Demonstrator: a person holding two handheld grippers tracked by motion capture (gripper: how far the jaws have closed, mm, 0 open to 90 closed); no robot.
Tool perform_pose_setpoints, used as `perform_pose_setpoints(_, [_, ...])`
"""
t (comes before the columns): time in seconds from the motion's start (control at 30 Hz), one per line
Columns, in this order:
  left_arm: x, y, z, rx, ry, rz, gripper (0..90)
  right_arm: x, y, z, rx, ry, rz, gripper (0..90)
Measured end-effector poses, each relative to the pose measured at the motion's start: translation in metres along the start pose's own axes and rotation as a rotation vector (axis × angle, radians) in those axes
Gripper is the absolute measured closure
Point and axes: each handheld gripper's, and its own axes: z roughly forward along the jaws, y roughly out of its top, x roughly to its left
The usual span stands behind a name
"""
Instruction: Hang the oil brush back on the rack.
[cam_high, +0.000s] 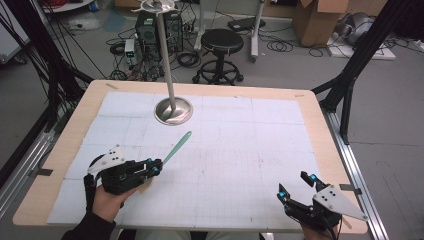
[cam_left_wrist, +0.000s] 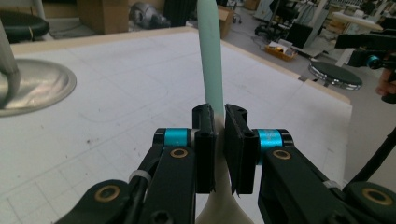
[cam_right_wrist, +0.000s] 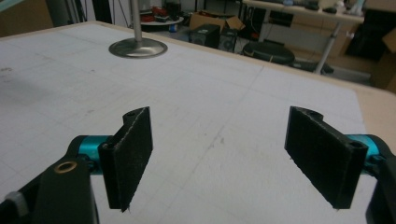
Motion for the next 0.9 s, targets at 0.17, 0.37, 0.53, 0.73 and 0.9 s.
perform_pose_setpoints(0.17, [-0.007, 0.007, -0.007, -0.044, -0.022, 0.026, 82.1, 0.011, 0.019, 0.002, -0.048, 0.044, -0.027, 23.3])
perform_pose_setpoints(0.37, [-0.017, 0.015, -0.010, -0.087, -0.042, 0.053, 82.1, 0.022, 0.040, 0.009, -0.077, 0.120, -0.033, 21.8])
perform_pose_setpoints(0.53, [-0.026, 0.019, -0.011, -0.109, -0.059, 0.066, 82.1, 0.040, 0.062, 0.026, -0.101, 0.221, -0.047, 21.1])
perform_pose_setpoints(0.73, [-0.033, 0.021, -0.011, -0.126, -0.074, 0.079, 82.0, 0.065, 0.085, 0.056, -0.108, 0.347, -0.040, 20.6])
perform_pose_setpoints(0.9, [-0.040, 0.020, -0.007, -0.119, -0.094, 0.098, 82.1, 0.080, 0.084, 0.070, -0.096, 0.438, -0.013, 20.6])
